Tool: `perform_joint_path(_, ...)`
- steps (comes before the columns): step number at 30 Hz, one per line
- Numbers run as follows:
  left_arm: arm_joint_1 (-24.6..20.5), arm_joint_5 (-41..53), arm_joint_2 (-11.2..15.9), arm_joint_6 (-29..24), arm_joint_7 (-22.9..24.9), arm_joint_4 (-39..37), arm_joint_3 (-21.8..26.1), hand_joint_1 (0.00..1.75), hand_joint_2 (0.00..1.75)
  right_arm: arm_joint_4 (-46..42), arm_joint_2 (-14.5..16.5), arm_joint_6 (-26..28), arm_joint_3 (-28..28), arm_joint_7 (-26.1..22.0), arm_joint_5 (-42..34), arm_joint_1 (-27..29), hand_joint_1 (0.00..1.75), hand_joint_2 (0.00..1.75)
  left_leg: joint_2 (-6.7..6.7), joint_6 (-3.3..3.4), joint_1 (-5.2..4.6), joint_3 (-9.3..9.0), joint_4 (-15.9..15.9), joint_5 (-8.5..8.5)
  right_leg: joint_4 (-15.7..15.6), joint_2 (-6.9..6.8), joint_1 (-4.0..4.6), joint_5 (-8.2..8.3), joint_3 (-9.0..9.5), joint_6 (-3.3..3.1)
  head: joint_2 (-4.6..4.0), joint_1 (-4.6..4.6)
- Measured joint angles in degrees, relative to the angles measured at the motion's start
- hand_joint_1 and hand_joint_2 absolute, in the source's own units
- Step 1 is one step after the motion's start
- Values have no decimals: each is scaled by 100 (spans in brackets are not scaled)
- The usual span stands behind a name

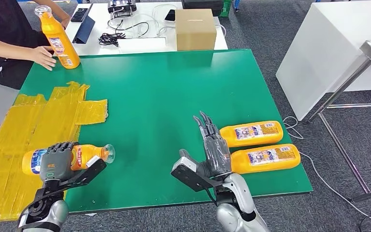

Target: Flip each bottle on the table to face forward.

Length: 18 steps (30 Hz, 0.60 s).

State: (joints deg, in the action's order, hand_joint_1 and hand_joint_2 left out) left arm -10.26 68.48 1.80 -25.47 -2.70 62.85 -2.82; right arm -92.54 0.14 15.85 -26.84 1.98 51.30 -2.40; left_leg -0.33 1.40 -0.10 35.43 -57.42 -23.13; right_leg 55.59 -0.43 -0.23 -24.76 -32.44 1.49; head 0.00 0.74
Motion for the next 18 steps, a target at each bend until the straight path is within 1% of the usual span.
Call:
perform_joint_path(1, -9, 2, 8, 26, 20, -66, -3, 175, 175, -38, -14, 5, 15, 2, 26, 42, 0, 0, -1, 0, 0, 0, 0, 0, 0, 0, 0, 0, 0, 0, 0, 0)
perform_joint_path(2, -11, 8, 18, 59, 43, -121, -6, 148, 175, -93, -31, 15, 37, 4, 69, 103, 0, 0, -1, 0, 0, 0, 0, -1, 0, 0, 0, 0, 0, 0, 0, -1)
perform_joint_path(5, 34, 36, 57, 79, 112, -203, -9, 17, 44, -313, -92, 88, 147, 9, 238, 392, 0, 0, -2, 1, 0, 1, 1, -2, 0, -1, 0, -1, 2, 0, 0, -1)
perform_joint_path(6, 55, 43, 69, 59, 154, -217, -3, 0, 0, -400, -113, 121, 195, 7, 279, 497, 0, 0, -2, 1, 0, 1, 1, -3, 0, 0, 0, -1, 3, 0, 0, 0)
perform_joint_path(10, 127, 186, 86, -61, 464, -232, 69, 0, 0, -764, -185, 232, 365, -2, 369, 872, 0, 0, -2, 1, 0, -1, 2, -5, 0, -1, 0, -2, 5, -1, 0, -1)
perform_joint_path(12, 175, 290, 86, -171, 529, -225, 114, 0, 0, -920, -221, 243, 425, -1, 417, 1018, 0, 0, 0, 1, 0, -3, 3, -5, 0, 0, 0, -2, 6, -1, 0, -1)
perform_joint_path(16, 332, 364, 73, -406, 487, -124, 233, 0, 0, -1136, -297, 295, 491, 42, 531, 1229, 0, 175, 3, 1, 1, -6, 3, -5, 0, 2, 0, -2, 5, -1, 0, -1)
perform_joint_path(18, 455, 259, 47, -569, 380, 9, 309, 0, 0, -1235, -338, 374, 530, 93, 593, 1331, 0, 175, 3, 1, 0, -6, 2, -4, 0, 2, 0, -2, 5, -1, 0, -1)
